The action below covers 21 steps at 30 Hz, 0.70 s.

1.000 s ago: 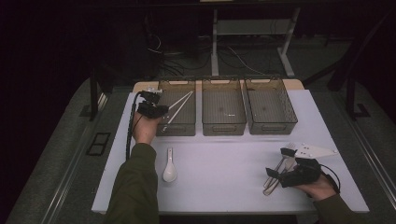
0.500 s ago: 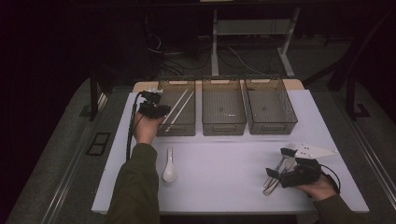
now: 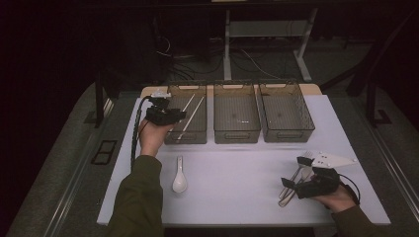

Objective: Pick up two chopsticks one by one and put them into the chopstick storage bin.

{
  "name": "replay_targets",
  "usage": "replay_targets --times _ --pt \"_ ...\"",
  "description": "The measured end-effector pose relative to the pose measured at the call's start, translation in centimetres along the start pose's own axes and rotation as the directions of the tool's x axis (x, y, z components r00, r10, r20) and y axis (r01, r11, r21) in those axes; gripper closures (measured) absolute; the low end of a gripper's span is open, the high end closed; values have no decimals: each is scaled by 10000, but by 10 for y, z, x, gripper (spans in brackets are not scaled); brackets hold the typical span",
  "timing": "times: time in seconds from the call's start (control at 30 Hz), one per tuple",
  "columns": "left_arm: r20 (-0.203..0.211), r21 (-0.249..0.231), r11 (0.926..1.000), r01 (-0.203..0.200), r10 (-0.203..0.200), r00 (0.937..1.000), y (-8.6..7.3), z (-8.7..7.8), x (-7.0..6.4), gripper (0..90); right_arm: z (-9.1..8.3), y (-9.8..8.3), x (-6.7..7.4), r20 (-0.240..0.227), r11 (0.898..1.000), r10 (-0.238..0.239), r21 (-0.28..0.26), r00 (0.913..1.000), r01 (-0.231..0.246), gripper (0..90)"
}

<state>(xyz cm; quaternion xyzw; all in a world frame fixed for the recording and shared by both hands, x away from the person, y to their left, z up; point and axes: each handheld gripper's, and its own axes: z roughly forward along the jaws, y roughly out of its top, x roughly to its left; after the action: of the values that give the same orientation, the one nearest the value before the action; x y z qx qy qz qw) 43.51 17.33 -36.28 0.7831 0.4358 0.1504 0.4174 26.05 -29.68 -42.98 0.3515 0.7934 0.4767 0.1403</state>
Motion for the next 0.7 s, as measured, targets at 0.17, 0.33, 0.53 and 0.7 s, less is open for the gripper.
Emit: replay_targets --times 0.17,0.33,0.53,0.7 --pt "593 -299 9980 -556 573 9966 3 -12 -17 605 0 0 0 15 10000 -2 0 10000 2 14" --pt "1337 -640 9953 -722 803 9878 0 -20 -34 522 0 0 0 35 10000 -19 3 10000 19 14" --pt "1842 -824 9885 -1269 1403 9728 -11 -30 -57 463 1 0 0 40 10000 -2 8 10000 2 14" --pt "2099 -1114 9840 -1388 1598 9646 -22 -37 -69 404 1 0 0 47 10000 23 26 10000 -23 14"
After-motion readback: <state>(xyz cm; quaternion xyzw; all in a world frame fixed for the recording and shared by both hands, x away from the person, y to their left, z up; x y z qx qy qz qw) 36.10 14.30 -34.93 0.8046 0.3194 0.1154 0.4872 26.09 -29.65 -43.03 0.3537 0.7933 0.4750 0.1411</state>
